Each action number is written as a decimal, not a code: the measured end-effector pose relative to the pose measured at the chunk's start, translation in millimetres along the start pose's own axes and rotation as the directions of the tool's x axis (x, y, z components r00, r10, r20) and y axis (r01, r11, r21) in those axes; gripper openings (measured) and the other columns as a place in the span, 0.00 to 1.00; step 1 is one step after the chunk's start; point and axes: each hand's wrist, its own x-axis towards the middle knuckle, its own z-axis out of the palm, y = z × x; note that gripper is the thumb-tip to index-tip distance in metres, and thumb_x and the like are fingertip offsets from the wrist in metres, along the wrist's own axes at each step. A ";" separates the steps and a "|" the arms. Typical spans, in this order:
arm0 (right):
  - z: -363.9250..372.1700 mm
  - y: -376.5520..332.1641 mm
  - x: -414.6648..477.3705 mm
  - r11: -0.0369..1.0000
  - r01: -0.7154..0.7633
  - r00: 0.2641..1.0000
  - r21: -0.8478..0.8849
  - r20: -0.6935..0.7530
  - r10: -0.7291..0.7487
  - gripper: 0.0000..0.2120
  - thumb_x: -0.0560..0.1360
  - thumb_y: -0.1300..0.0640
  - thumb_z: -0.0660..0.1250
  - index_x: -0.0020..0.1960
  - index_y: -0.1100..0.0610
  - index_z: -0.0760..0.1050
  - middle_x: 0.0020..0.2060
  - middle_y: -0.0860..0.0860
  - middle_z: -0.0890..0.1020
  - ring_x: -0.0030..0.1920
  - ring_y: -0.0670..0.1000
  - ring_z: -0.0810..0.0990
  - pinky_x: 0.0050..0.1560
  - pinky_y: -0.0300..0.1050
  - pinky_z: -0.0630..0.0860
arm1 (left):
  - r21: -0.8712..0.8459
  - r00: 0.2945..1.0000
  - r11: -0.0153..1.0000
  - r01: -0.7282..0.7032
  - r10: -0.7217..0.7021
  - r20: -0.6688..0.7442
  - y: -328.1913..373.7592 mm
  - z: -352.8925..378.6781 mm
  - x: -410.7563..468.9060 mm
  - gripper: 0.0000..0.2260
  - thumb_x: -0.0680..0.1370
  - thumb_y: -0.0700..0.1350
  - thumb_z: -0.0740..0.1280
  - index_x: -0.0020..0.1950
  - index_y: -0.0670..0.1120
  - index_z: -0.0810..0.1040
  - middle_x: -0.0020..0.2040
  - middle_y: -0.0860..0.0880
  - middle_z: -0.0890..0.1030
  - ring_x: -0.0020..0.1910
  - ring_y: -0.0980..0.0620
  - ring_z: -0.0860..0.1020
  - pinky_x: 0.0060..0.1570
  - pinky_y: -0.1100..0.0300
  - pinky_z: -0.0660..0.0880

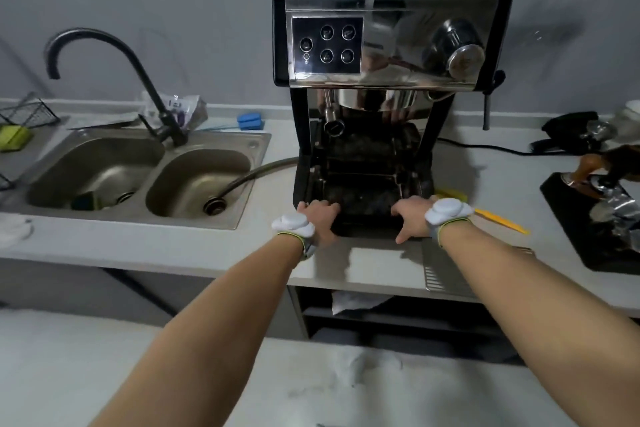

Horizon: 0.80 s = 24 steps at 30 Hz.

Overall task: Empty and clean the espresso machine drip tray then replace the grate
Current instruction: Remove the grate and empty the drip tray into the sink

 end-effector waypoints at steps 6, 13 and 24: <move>9.9 1.0 -10.8 0.996 0.055 0.995 -0.068 -0.081 -0.061 0.27 0.74 0.48 0.68 0.71 0.53 0.69 0.66 0.54 0.76 0.64 0.58 0.76 0.60 0.54 0.74 | 0.182 0.997 0.983 -0.018 0.032 -0.076 2.2 -1.1 -0.6 0.13 0.75 0.47 0.68 0.58 0.47 0.76 0.56 0.46 0.77 0.57 0.43 0.76 0.54 0.49 0.62; -22.2 -8.2 -39.1 0.994 0.109 0.992 -0.005 -0.058 -0.109 0.29 0.73 0.50 0.71 0.70 0.58 0.70 0.65 0.56 0.76 0.61 0.58 0.78 0.56 0.51 0.78 | 0.130 0.991 0.990 -0.058 0.072 -0.110 -4.8 -40.9 -23.7 0.17 0.72 0.45 0.70 0.61 0.48 0.77 0.59 0.47 0.77 0.60 0.43 0.76 0.52 0.53 0.64; -102.2 -109.1 -29.4 0.923 0.370 0.925 -0.105 -0.057 -0.377 0.21 0.73 0.52 0.72 0.61 0.61 0.76 0.53 0.55 0.80 0.53 0.56 0.79 0.44 0.42 0.70 | -0.040 0.954 0.970 0.240 -0.243 -0.175 -91.3 -98.0 -103.0 0.19 0.73 0.44 0.73 0.64 0.50 0.78 0.59 0.44 0.81 0.56 0.40 0.80 0.54 0.51 0.76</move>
